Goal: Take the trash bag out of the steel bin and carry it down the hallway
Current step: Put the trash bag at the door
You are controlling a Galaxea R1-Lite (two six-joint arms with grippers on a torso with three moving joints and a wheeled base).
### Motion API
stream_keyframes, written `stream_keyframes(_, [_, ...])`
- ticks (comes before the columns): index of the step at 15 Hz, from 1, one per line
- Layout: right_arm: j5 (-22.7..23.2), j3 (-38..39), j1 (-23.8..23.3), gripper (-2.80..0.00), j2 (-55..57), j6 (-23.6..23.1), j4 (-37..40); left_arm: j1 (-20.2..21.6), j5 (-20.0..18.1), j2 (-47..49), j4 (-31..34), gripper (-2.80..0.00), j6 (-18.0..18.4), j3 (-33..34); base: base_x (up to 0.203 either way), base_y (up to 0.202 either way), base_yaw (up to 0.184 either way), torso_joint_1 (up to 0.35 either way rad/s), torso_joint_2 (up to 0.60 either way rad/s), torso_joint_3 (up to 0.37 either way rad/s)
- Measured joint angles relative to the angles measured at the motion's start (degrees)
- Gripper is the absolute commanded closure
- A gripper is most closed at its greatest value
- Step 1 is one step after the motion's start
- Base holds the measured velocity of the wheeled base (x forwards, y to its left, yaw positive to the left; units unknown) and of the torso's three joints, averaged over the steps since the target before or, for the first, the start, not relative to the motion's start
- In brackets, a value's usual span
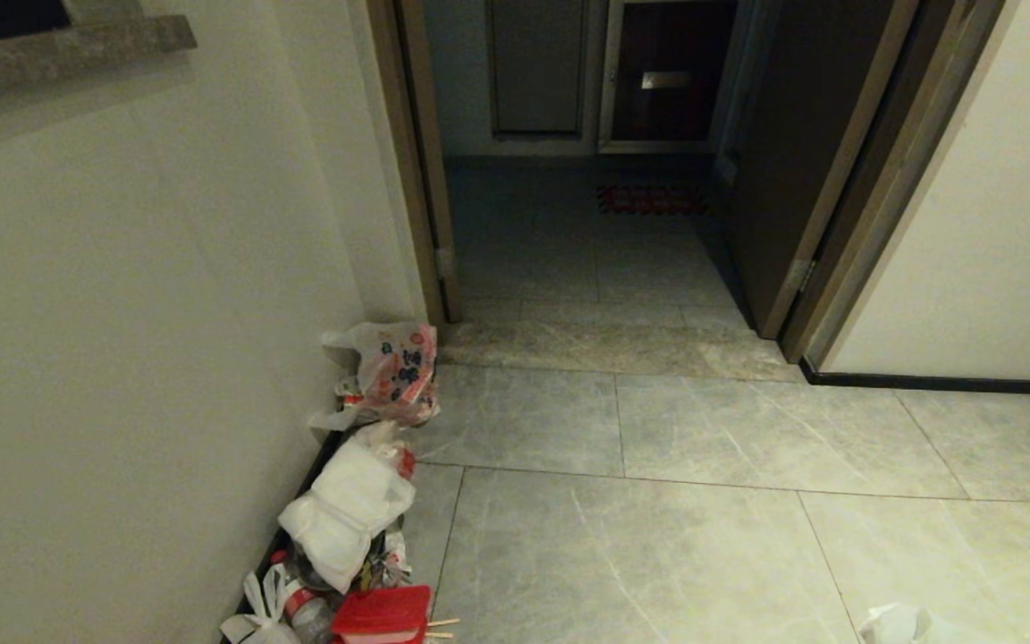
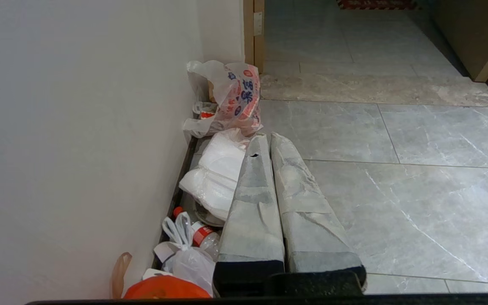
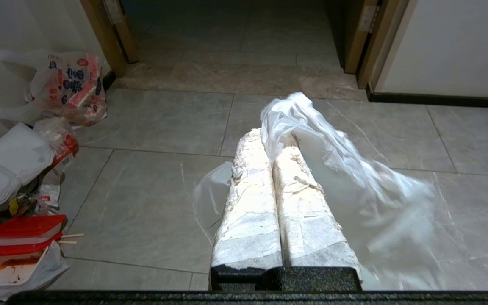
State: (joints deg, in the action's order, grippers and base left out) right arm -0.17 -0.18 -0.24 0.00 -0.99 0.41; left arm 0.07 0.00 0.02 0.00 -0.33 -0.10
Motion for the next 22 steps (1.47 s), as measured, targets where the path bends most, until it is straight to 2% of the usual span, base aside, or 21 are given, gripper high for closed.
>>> stream_keyframes(22, [0.0,-0.1,0.0,0.0,0.0,0.0,0.2,0.0,0.0,0.0,0.0,0.0,0.0,0.0,0.0,0.0,0.0,0.0,0.0,0.0])
